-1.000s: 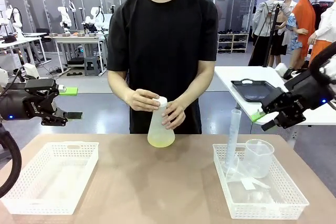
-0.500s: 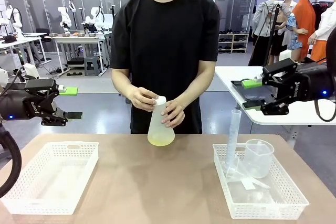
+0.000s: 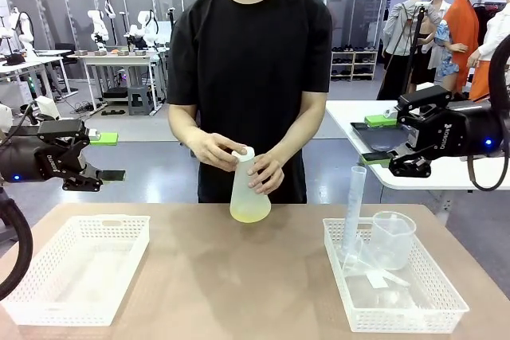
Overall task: Prepare the solutions needed for the experiment.
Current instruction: When the human places the Big flask in the center of the table, pick up the Big flask and place it in the left Organizing basket.
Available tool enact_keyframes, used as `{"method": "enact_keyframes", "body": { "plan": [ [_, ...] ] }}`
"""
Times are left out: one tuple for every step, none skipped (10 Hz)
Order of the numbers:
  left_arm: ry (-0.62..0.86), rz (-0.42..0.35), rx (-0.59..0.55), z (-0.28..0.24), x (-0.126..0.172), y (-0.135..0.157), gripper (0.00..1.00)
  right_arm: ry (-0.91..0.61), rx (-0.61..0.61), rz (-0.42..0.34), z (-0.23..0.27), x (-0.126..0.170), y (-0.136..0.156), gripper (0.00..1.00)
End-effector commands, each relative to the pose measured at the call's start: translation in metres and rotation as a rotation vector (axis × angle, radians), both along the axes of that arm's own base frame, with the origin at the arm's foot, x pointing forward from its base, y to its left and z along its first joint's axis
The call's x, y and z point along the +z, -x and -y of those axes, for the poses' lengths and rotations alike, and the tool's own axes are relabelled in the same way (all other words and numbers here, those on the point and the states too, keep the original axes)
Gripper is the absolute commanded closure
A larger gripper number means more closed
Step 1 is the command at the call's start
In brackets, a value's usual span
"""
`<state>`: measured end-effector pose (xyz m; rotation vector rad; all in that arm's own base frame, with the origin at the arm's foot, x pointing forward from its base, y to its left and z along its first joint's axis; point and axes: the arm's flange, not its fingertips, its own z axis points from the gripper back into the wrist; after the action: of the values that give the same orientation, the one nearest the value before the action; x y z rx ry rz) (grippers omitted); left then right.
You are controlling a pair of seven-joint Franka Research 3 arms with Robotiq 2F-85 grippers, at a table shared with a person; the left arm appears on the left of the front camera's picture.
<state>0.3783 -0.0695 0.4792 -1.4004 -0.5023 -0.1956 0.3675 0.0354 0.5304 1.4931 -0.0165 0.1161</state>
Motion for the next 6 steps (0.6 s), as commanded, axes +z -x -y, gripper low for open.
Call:
{"method": "enact_keyframes", "body": {
  "plan": [
    [0.005, 0.001, -0.003, 0.0031, 0.0005, -0.0002, 0.0, -0.023, 0.003, 0.004, -0.0024, 0.0079, -0.0015, 0.37],
    [0.005, 0.001, -0.003, 0.0031, 0.0005, -0.0002, 0.0, 0.0, 0.0, 0.0, 0.0, 0.0, 0.0, 0.37],
    [0.005, 0.001, -0.003, 0.0031, 0.0005, -0.0002, 0.0, 0.0, 0.0, 0.0, 0.0, 0.0, 0.0, 0.37],
    [0.005, 0.001, -0.003, 0.0031, 0.0005, -0.0002, 0.0, 0.0, 0.0, 0.0, 0.0, 0.0, 0.0, 0.37],
    [0.005, 0.001, -0.003, 0.0031, 0.0005, -0.0002, 0.0, 0.0, 0.0, 0.0, 0.0, 0.0, 0.0, 0.37],
    [0.005, 0.001, -0.003, 0.0031, 0.0005, -0.0002, 0.0, 0.0, 0.0, 0.0, 0.0, 0.0, 0.0, 0.37]
  ]
}}
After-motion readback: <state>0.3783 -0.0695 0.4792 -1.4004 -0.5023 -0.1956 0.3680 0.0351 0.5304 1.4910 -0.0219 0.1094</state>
